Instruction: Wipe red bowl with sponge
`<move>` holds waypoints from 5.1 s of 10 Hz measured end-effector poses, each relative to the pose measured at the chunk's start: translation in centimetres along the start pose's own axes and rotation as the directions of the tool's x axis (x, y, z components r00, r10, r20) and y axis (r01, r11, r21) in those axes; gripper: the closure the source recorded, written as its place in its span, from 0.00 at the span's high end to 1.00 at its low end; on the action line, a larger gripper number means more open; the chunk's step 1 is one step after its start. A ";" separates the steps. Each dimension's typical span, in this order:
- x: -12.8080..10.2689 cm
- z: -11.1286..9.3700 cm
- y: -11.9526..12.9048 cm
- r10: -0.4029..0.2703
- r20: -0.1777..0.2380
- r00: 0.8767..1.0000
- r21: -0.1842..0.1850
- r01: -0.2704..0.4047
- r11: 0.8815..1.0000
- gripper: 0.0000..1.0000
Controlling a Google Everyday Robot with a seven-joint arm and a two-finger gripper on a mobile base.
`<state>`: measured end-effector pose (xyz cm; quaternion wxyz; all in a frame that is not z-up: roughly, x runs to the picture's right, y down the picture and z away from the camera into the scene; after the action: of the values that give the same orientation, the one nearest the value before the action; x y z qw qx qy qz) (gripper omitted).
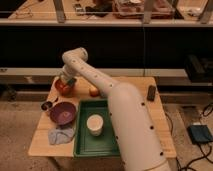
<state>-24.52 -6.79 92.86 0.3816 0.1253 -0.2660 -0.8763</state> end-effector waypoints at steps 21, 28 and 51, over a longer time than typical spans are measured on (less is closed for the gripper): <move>3.8 2.1 -5.3 -0.182 0.034 0.983 0.029 0.181 0.983 0.00; -2.5 0.3 -2.4 -0.169 0.098 0.981 0.031 0.167 0.986 0.00; -3.1 1.6 -4.8 -0.329 0.180 0.927 0.107 0.315 0.943 0.00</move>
<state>-26.02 -1.14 91.55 0.1997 0.0952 -0.3109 -0.9243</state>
